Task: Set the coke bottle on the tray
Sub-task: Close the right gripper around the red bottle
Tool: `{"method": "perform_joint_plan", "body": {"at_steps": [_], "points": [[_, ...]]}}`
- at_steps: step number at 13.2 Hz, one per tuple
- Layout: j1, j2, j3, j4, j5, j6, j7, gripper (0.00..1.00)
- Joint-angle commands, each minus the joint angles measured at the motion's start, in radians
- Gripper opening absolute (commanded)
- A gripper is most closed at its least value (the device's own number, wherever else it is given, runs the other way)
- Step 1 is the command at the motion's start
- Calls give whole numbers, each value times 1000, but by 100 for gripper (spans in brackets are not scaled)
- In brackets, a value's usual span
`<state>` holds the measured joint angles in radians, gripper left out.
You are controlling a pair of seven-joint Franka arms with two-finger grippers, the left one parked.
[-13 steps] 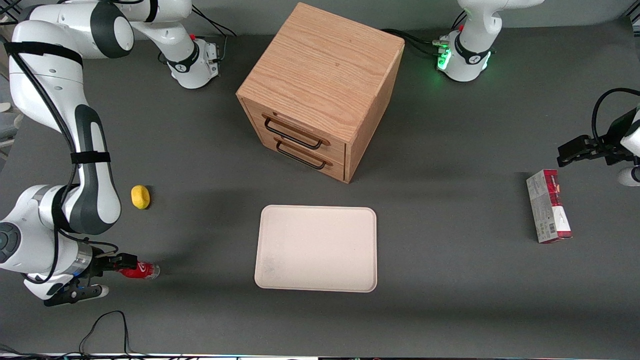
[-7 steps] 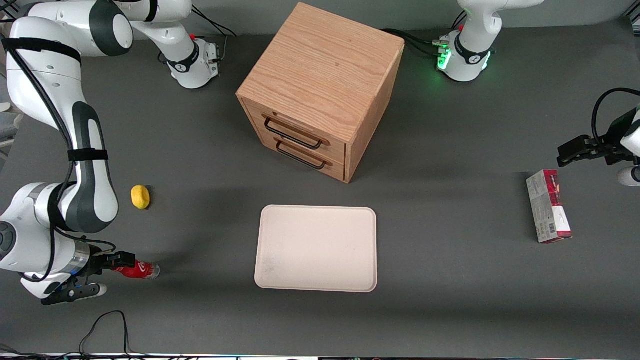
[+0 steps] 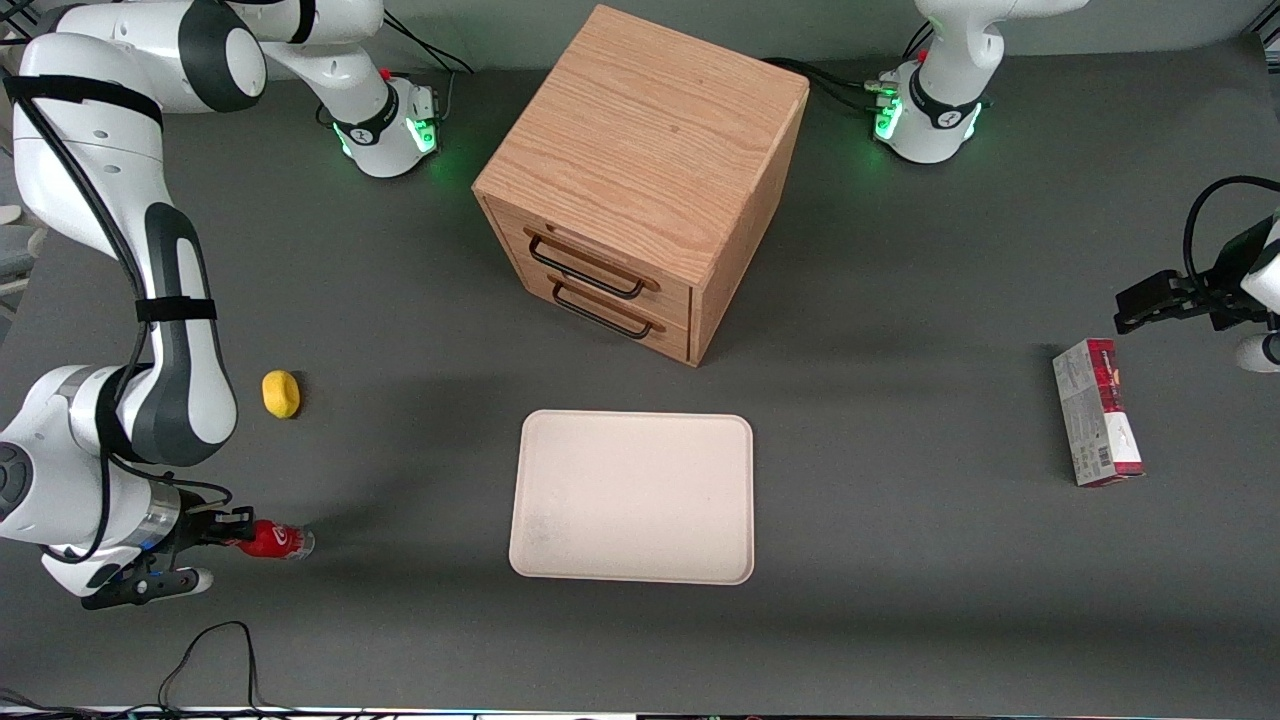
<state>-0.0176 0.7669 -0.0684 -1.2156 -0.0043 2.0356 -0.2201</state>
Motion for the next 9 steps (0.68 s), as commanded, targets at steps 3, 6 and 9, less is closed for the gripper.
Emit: {"method": "perform_joint_plan", "body": {"at_steps": [3, 6, 9], "points": [[4, -31, -1, -16, -3, -14, 27, 0], [13, -124, -1, -9, -5, -176, 27, 0], [12, -256, -1, 30, -11, -418, 22, 0]]}}
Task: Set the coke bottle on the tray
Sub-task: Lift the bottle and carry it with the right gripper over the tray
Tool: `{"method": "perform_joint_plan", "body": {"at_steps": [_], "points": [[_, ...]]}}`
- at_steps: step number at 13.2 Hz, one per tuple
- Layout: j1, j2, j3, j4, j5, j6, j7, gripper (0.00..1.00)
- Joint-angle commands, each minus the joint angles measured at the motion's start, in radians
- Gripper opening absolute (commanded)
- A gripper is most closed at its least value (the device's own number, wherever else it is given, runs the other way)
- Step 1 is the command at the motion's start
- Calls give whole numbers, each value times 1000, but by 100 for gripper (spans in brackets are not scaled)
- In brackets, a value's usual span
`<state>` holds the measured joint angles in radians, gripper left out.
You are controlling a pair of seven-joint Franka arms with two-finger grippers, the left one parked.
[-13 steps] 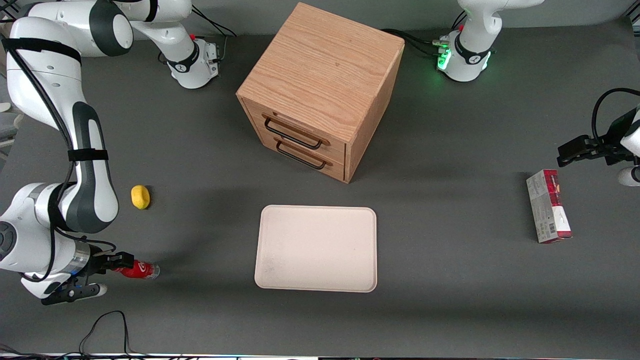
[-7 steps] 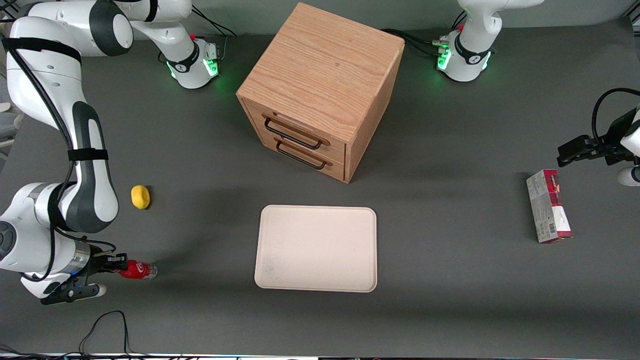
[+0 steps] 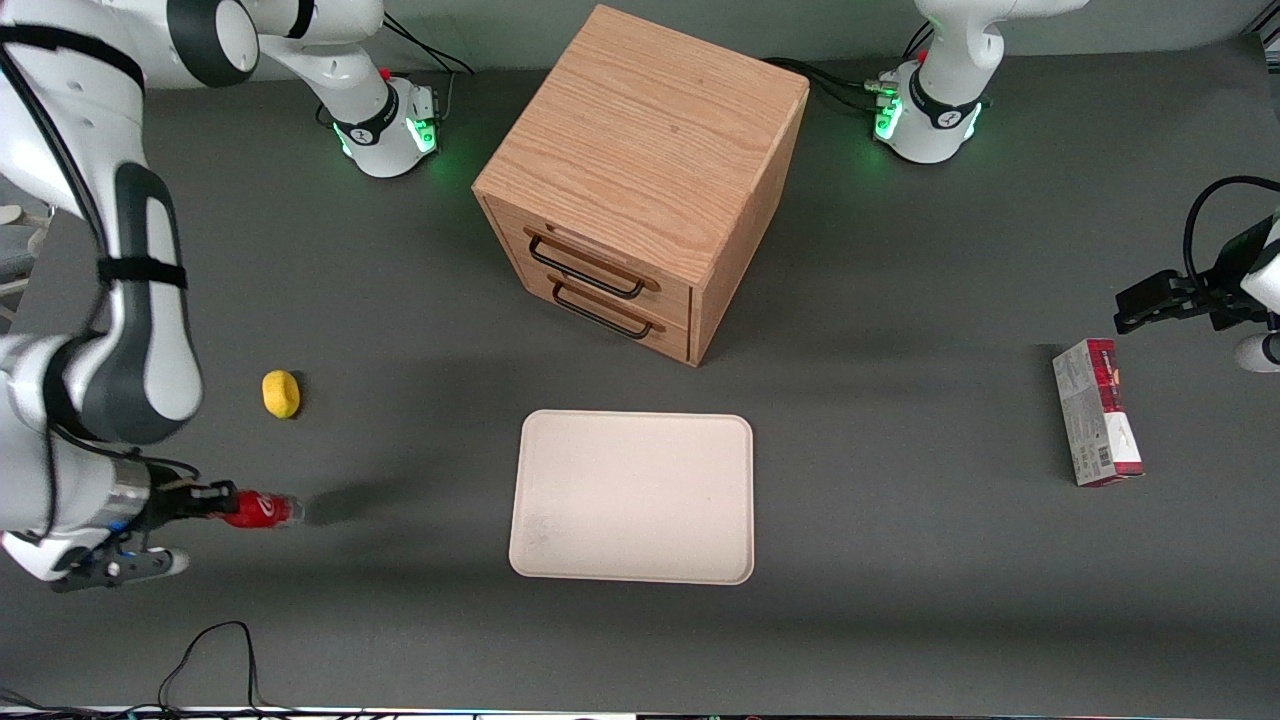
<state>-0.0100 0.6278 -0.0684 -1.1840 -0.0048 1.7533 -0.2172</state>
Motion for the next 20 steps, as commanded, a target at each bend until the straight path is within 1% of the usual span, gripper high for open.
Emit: {"method": "perform_joint_plan", "body": {"at_steps": [1, 2, 3, 5, 6, 9, 11, 13, 15, 16, 17, 18, 20], "points": [[-5, -152, -2, 36, -14, -241, 15, 0], [-8, -183, -8, 64, -17, -323, 12, 0], [-8, -222, -11, 70, -18, -359, 12, 0], [-8, -295, -17, 46, -15, -371, 9, 0], [-4, -301, -30, 31, -15, -391, 7, 0], [24, -304, -21, 26, -9, -394, 38, 0], [144, -286, -21, 35, -1, -394, 248, 0], [285, -243, -19, 59, 17, -388, 484, 0], [398, -166, -4, 149, 69, -373, 721, 0], [436, -120, 8, 212, 89, -371, 824, 0], [456, -91, 37, 251, 91, -362, 894, 0], [458, -86, 65, 251, 91, -344, 935, 0], [458, -77, 72, 248, 92, -337, 943, 0]]}}
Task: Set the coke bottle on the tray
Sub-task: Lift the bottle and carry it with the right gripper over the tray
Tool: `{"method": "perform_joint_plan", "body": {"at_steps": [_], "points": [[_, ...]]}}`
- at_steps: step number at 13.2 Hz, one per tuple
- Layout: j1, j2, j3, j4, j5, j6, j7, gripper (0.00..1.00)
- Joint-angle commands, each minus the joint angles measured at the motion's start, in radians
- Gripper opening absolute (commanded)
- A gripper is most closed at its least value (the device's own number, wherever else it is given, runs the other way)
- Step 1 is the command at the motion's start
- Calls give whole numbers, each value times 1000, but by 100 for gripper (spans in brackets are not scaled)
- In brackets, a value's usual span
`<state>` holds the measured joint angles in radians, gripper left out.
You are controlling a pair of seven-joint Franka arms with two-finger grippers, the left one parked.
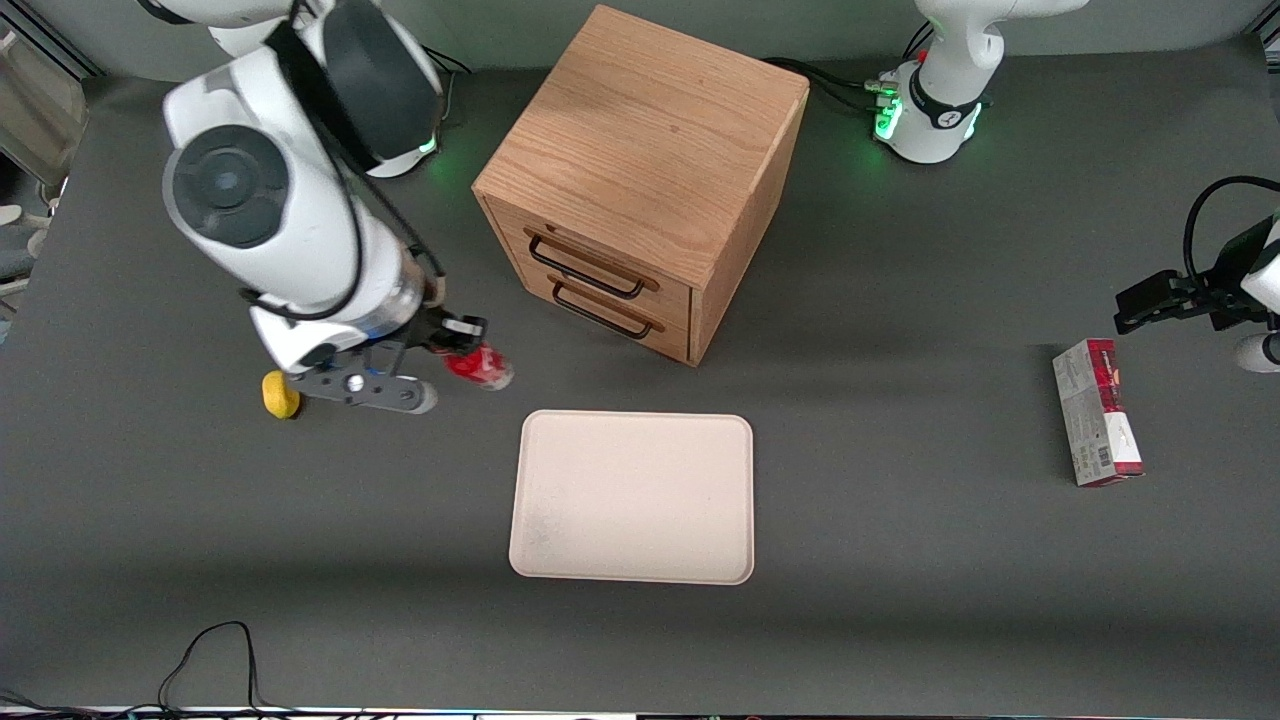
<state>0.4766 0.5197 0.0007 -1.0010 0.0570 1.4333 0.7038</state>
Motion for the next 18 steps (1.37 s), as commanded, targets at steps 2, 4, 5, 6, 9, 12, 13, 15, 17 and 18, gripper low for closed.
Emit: {"method": "perform_joint_plan", "body": {"at_steps": [2, 4, 5, 6, 9, 12, 13, 15, 17, 18], "points": [[-29, 52, 2, 58, 29, -2, 26, 0], [-29, 62, 2, -3, 23, 98, 26, 0], [-27, 62, 2, -48, 23, 172, 26, 0], [-20, 63, 2, -91, 21, 226, 26, 0], [-12, 60, 1, -264, 3, 404, 23, 0], [-15, 86, 1, -288, -8, 513, 25, 0], [-15, 91, 1, -288, -6, 527, 25, 0], [-16, 118, -2, -284, -6, 574, 26, 0], [-21, 157, -5, -252, -8, 614, 28, 0], [-26, 184, -7, -214, -8, 615, 28, 0]]}}
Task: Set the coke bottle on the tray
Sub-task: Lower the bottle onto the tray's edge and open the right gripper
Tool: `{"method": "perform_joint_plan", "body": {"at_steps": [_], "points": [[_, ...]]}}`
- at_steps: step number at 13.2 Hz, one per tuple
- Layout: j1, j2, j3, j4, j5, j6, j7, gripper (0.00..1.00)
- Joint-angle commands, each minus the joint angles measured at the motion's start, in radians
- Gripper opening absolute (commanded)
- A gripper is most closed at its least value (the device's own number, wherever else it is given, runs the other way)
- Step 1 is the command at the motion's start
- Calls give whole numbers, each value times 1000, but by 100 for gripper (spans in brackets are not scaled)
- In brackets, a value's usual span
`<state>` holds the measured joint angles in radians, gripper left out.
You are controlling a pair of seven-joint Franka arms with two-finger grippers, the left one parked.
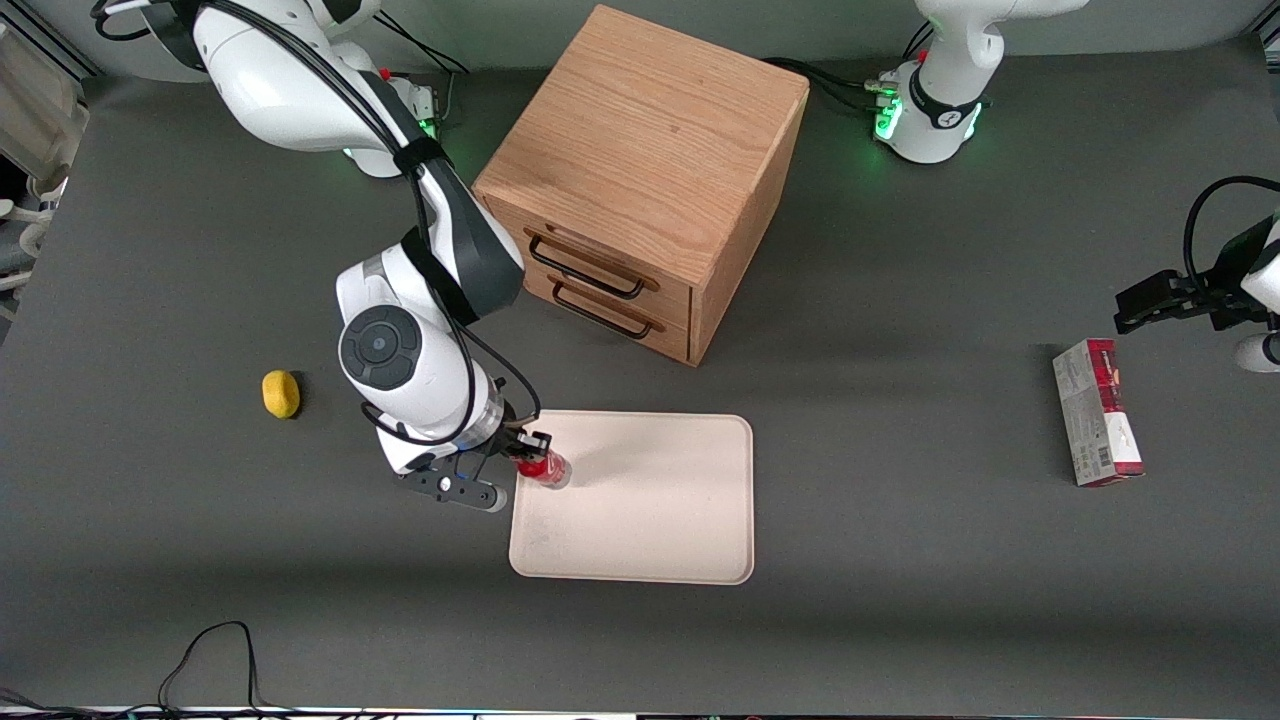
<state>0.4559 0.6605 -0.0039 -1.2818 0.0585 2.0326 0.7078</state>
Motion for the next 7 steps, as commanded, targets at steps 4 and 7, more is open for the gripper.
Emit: {"method": "perform_joint_plan", "body": {"at_steps": [4, 7], "points": [[-25, 166, -33, 231, -11, 15, 22, 0], [-36, 243, -34, 311, -12, 30, 25, 0]]}}
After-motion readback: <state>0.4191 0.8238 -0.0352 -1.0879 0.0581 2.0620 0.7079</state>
